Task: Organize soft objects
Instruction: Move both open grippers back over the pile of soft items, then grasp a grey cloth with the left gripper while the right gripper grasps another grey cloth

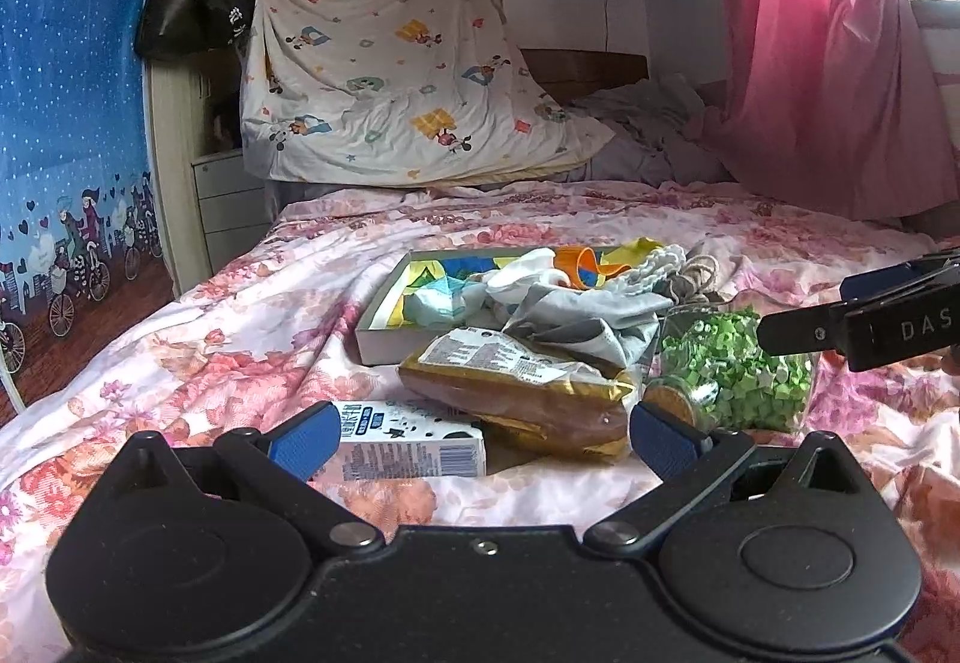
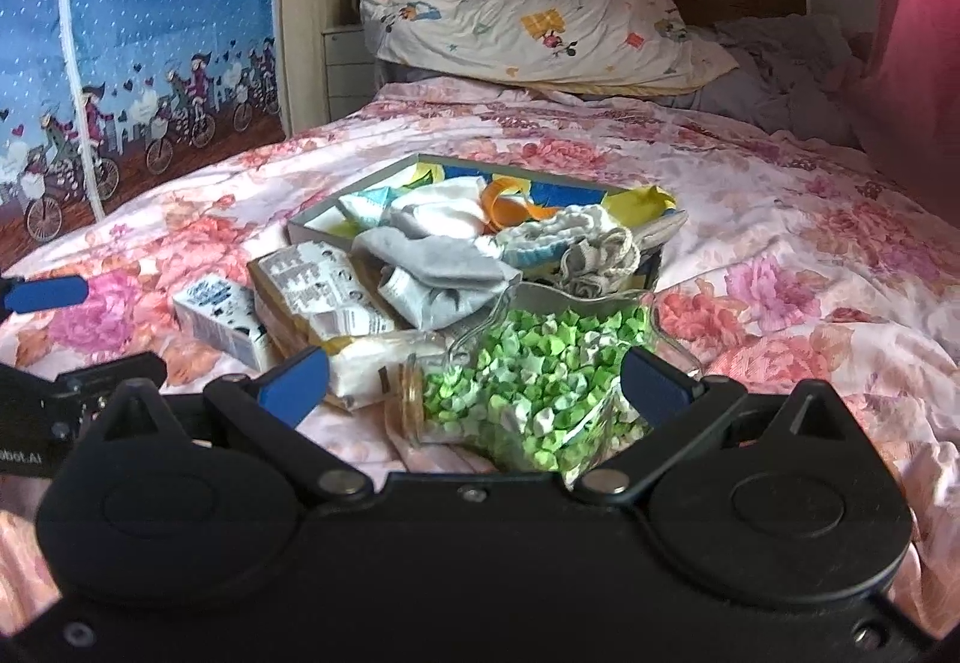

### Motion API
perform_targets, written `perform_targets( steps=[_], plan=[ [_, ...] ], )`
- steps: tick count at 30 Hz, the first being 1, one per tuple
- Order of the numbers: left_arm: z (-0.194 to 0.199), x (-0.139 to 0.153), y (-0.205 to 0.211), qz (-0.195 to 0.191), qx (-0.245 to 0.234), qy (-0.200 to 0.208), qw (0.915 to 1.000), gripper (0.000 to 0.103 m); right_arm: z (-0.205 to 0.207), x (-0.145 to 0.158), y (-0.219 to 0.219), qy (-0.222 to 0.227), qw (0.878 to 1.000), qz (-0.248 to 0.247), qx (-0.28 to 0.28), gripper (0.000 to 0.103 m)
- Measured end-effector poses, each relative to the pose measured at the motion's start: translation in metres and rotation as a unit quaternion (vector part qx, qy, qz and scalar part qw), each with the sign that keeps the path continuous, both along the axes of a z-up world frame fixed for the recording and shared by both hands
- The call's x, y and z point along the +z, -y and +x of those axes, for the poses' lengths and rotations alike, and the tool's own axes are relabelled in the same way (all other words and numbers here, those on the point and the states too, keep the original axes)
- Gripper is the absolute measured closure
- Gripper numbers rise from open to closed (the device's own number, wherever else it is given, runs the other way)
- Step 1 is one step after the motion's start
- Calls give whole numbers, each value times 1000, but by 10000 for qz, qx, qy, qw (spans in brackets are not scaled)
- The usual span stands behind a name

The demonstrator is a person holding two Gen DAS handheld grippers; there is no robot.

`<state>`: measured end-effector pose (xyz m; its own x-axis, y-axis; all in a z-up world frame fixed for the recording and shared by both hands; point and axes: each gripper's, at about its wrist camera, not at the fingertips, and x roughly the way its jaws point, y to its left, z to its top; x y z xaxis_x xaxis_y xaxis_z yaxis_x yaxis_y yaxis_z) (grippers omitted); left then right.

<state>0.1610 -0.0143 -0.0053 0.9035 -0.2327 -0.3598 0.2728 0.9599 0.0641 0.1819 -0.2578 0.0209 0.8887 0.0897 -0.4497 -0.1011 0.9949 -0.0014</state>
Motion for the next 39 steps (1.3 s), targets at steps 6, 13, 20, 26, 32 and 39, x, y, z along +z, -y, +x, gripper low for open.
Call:
perform_targets(
  steps=[6,13,20,26,32,39],
  plan=[
    [16,3,4,-199,-52,38,9998,1,7,4,7,171,9997,157,-79,1],
    [32,4,7,-284,-188,116,9994,1,22,10,17,444,9986,267,-119,1],
    [49,4,15,-246,-366,233,9988,1,35,7,25,461,9985,237,-145,1],
    [65,1,21,-277,-647,315,9970,1,47,2,30,503,9984,213,-111,1],
    [78,-4,30,-178,-973,381,9944,2,48,-5,35,495,9983,275,-159,1],
    [97,-3,37,-473,-1348,86,9897,13,49,-9,36,475,9981,375,-136,1]
  ],
)
